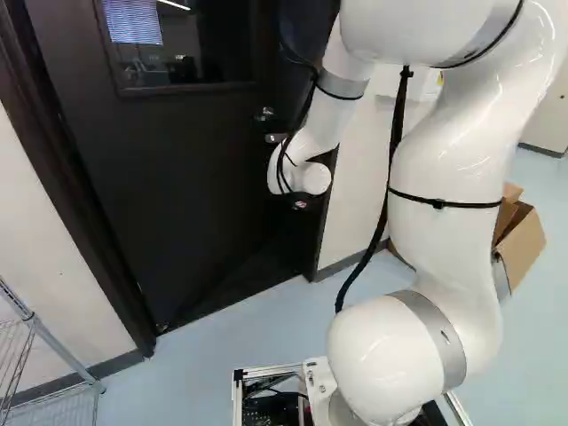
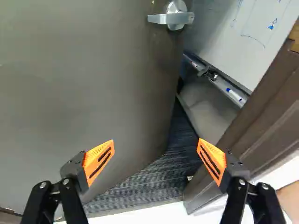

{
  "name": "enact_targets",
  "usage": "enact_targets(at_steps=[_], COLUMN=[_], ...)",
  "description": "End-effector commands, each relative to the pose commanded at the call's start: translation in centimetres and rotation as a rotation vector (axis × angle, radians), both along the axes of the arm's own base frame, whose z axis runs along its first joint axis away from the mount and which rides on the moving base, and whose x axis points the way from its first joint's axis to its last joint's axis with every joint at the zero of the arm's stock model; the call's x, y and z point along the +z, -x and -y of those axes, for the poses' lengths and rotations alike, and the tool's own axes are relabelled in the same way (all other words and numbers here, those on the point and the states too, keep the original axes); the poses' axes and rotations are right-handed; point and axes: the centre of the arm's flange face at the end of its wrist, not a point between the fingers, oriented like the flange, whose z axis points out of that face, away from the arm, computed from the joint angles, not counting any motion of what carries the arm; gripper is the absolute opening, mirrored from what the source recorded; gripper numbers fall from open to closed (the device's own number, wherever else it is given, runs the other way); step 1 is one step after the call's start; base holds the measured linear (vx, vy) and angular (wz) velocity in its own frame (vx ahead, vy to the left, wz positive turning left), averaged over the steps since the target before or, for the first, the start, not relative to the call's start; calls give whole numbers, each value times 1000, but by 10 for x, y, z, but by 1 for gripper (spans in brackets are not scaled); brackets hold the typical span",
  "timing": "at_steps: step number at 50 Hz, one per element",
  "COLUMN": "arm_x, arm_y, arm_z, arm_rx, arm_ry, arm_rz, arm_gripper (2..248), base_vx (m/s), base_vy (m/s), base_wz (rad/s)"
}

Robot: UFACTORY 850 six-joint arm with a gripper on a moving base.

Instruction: Open the door and move inside

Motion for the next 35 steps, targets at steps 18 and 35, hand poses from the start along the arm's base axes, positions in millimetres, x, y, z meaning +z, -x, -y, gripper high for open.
enact_targets(at_steps=[18, 35], arm_x=[1, 2], arm_y=[35, 69], arm_z=[17, 24], arm_rx=[-73, -115], arm_ry=[-20, -35], arm_rz=[-26, -36], arm_gripper=[247, 247], base_vx=[0, 0], base_vy=[0, 0], base_wz=[0, 0])
